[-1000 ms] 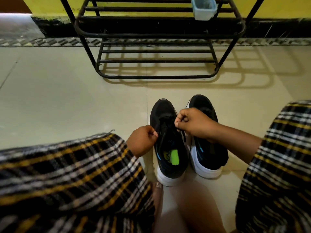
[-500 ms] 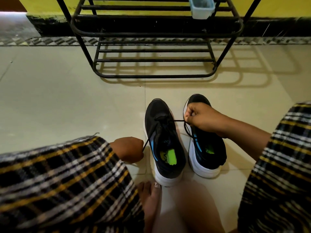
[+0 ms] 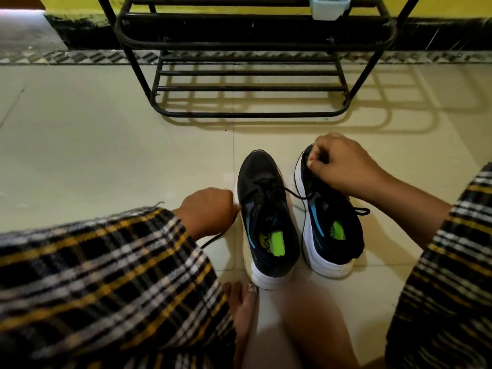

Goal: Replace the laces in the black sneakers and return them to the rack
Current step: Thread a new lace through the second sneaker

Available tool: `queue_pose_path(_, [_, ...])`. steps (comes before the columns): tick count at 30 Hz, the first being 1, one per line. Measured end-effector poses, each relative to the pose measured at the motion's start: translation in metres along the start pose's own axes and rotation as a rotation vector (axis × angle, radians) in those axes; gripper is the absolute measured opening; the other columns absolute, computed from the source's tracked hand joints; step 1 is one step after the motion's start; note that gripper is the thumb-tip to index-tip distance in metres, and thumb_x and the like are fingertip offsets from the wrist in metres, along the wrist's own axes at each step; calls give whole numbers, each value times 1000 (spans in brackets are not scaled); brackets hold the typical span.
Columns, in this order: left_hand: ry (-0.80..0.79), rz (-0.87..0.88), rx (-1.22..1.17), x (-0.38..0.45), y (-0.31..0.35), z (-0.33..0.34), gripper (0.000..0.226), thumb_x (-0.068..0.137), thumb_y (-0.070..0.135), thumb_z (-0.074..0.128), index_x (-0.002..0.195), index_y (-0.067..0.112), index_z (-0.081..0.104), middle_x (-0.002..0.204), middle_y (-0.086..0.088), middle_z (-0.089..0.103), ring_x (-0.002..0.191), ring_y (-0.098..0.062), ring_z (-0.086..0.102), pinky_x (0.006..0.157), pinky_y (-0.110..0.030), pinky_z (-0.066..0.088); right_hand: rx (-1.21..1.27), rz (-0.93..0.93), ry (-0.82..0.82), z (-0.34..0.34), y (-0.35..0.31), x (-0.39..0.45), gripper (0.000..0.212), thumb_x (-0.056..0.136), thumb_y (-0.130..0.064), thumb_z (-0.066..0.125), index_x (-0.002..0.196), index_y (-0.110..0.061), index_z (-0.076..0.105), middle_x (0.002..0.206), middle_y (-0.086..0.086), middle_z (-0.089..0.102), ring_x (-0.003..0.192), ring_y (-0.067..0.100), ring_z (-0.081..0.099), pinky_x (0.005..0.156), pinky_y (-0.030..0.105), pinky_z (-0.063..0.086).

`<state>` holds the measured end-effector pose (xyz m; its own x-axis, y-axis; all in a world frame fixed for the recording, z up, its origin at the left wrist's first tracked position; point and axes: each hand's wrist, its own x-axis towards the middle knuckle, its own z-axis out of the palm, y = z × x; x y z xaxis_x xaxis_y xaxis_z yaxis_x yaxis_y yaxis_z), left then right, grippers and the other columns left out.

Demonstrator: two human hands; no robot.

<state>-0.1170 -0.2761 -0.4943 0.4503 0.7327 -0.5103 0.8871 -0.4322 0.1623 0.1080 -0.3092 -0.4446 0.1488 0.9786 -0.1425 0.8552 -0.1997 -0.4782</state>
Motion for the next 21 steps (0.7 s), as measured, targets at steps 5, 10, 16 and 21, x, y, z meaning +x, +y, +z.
queue_pose_path(5, [94,75,-412,1,17,-6,43,95,46,46,101,8,66,98,-10,67,92,-25,61,84,-39,50,481,32,36,-3,-15,-4,19,86,-6,55,71,-14,49,85,12,72,45,13,56,39,21,41])
queue_pose_path(10, [70,85,-402,0,25,3,42,91,43,54,104,4,62,94,-13,66,86,-27,61,80,-44,50,535,46,-58,7,-13,-7,15,87,0,51,76,-11,50,60,3,66,35,4,40,39,16,32])
queue_pose_path(16, [33,21,-756,-4,21,0,29,88,4,41,105,-1,64,91,-22,64,76,-29,60,72,-39,53,541,81,-191,15,-5,-10,16,90,-6,59,105,-8,56,75,12,68,57,6,54,63,22,44])
queue_pose_path(21, [-45,-50,-1052,-10,18,-3,38,89,-11,39,85,14,67,73,-15,54,57,-17,46,48,-19,44,608,114,-284,24,-5,-13,10,90,0,57,89,-7,64,70,8,65,43,0,49,44,14,40])
